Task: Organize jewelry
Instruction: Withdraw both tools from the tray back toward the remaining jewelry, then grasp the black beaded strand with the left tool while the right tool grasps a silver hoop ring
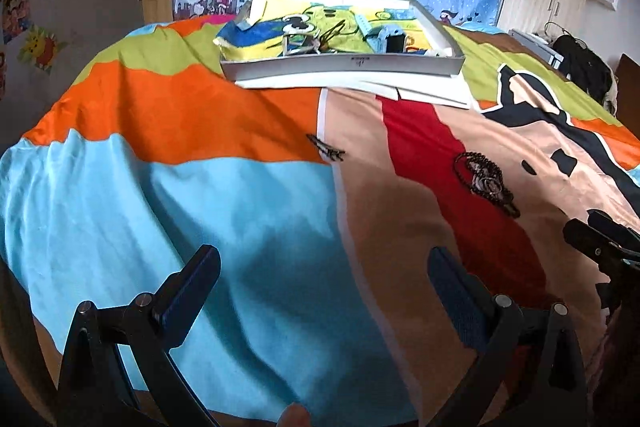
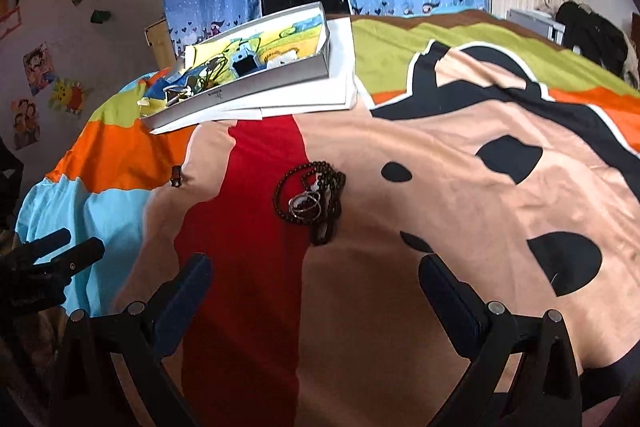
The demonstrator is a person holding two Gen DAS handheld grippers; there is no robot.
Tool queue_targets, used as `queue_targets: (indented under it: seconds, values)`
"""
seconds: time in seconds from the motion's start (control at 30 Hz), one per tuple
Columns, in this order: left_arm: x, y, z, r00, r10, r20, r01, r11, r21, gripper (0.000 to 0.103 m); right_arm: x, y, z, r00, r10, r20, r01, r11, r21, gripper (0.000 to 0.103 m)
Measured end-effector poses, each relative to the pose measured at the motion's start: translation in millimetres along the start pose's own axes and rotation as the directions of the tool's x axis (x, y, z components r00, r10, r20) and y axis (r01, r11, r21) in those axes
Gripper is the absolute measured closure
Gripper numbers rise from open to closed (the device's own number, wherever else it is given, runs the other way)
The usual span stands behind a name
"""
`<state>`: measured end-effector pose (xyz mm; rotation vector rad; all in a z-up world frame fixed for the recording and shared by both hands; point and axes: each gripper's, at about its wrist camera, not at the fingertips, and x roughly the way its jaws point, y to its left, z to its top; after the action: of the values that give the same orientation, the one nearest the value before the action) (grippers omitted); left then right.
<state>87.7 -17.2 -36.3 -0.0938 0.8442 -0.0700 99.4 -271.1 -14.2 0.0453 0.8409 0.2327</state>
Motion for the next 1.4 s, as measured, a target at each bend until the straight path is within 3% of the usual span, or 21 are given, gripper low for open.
queue_targets:
  seconds: [0.57, 0.8, 1.1, 1.33, 1.4]
  values:
    - [8.3, 0.3, -4.6, 0.999, 0.014, -0.031, -0.014, 1.0, 0.0, 0.002, 16.1, -9.0, -1.7, 0.998, 0.024, -0.061, -0.021, 0.999, 0.043, 0.0]
    - [13.4, -2.3, 12.8, 0.998, -0.054, -0.03, 0.055, 0.998, 0.035, 0.002, 20.2, -17.8, 7.5, 0.992, 0.107, -0.06, -0.103, 0.992, 0.069, 0.0]
    - [44.7, 10.0, 53.9, 0.988, -0.144, -0.047, 0.147, 0.987, 0.069, 0.002, 40.2, -31.5, 36.6, 0.973, 0.222, -0.065, -0.221, 0.975, 0.013, 0.001]
    - [74.1, 20.6, 82.1, 0.971, -0.224, -0.081, 0.228, 0.973, 0.044, 0.003, 63.0, -27.3, 47.3, 0.949, 0.306, -0.077, -0.309, 0.951, -0.028, 0.025]
    - [81.5, 18.8, 88.6, 0.968, -0.235, -0.091, 0.24, 0.97, 0.047, 0.005, 71.5, -25.9, 47.2, 0.942, 0.322, -0.097, -0.325, 0.945, -0.021, 0.044]
